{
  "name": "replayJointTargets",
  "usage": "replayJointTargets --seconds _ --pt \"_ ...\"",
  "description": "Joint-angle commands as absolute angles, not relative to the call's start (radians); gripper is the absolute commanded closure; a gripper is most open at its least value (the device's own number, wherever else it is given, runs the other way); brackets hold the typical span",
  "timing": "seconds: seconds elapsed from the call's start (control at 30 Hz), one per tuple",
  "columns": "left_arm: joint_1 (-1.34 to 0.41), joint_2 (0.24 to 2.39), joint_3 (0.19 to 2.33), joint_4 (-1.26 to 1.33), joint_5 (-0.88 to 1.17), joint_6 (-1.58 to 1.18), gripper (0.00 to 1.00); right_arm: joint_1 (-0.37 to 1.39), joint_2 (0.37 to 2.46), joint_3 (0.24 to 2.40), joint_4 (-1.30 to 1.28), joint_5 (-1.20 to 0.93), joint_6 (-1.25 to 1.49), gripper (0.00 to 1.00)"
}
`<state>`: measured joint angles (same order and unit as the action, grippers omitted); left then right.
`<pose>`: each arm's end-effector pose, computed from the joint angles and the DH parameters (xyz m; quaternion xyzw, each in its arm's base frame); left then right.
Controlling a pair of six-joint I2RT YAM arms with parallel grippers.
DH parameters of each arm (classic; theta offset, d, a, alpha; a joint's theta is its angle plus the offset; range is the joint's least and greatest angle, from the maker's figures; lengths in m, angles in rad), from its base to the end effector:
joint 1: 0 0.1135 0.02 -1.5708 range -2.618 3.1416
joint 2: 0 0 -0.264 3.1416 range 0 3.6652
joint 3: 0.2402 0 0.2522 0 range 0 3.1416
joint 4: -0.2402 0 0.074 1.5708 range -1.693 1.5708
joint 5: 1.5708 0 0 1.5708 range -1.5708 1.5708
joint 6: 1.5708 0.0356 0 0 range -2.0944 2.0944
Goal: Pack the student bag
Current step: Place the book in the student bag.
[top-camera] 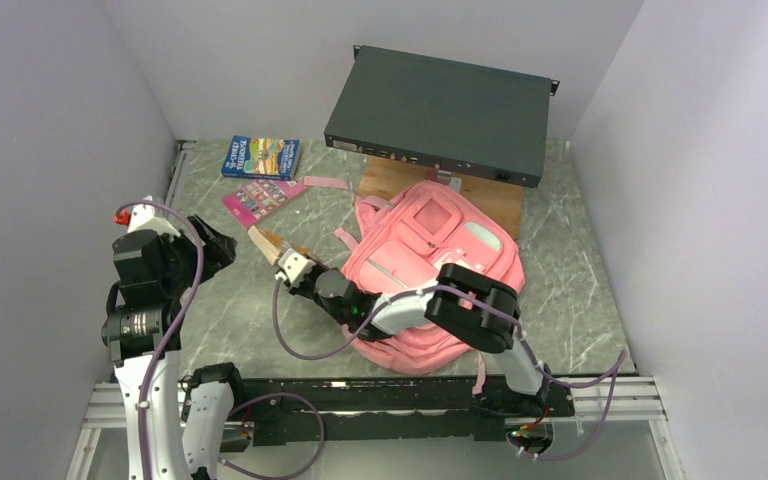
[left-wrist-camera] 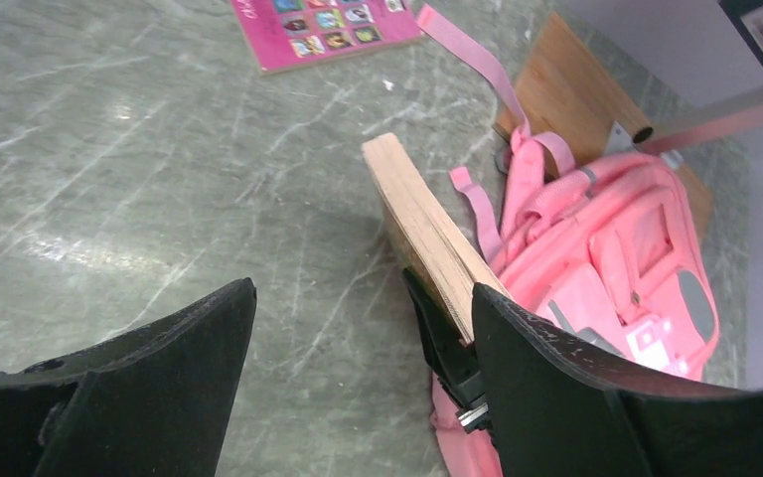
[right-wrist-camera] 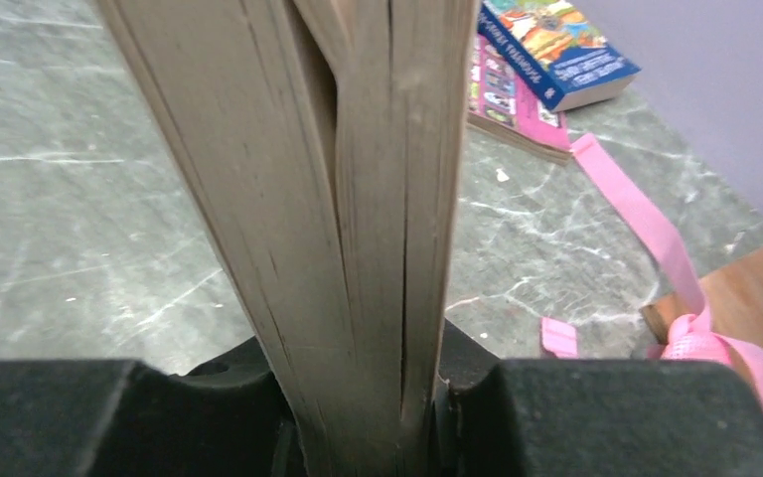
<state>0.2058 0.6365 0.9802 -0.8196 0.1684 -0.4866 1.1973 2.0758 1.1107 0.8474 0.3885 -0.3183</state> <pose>0.1139 0.0177 0.3595 -0.2475 0.8152 -0.1437 0.5035 0.1741 0.4073 0.1648 -0.4110 0.6209 0.1468 0.6512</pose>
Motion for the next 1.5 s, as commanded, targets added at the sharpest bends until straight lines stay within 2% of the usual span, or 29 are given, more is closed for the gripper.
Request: replayJointTargets --seconds 0.0,0.1,0.23,0.3,0.4,0.5,0.6,0.67,0.9,1.17,1.27,1.47 --pt "0.204 0.641 1.001 -0.763 0.314 -0.428 0.16 1.177 1.891 1.156 0.706 0.258 -0.083 0.86" --pt "0.204 0.642 0.992 -0.762 0.341 -0.394 0.17 1.128 1.786 1.161 0.583 0.092 0.12 0.88" --pt "0.204 0.606 1.001 -0.743 0.386 -0.35 0.17 0.993 1.658 1.133 0.474 -0.216 0.397 0.96" --pt "0.204 0.579 0.987 -0.705 0.461 -0.348 0.15 0.923 1.587 1.103 0.451 -0.359 0.513 0.99" --pt "0.204 0.556 0.932 -0.595 0.695 -0.373 0.11 0.838 1.471 1.026 0.462 -0.529 0.661 1.0" --pt "0.203 0.546 0.82 -0.397 0.947 -0.516 0.11 0.754 1.333 0.887 0.606 -0.578 0.893 1.0" --pt "0.177 0.503 0.635 0.075 1.056 -0.856 0.08 0.669 1.195 0.755 0.747 -0.549 1.062 1.0" --pt "0.116 0.474 0.529 0.37 1.007 -1.049 0.02 0.641 1.111 0.721 0.782 -0.51 1.12 1.0" --pt "-0.242 0.505 0.404 0.775 0.661 -1.23 0.0 0.635 0.995 0.716 0.852 -0.336 1.18 1.0" --pt "-0.728 0.661 0.433 0.927 0.299 -0.948 0.0 0.637 1.084 0.703 1.147 -0.295 1.352 1.0" --pt "-0.814 0.742 0.446 0.983 0.202 -0.89 0.0 0.636 1.108 0.706 1.202 -0.297 1.392 1.0" --pt "-0.882 0.895 0.452 1.162 0.072 -0.868 0.0 0.662 1.075 0.678 1.188 -0.278 1.371 1.0"
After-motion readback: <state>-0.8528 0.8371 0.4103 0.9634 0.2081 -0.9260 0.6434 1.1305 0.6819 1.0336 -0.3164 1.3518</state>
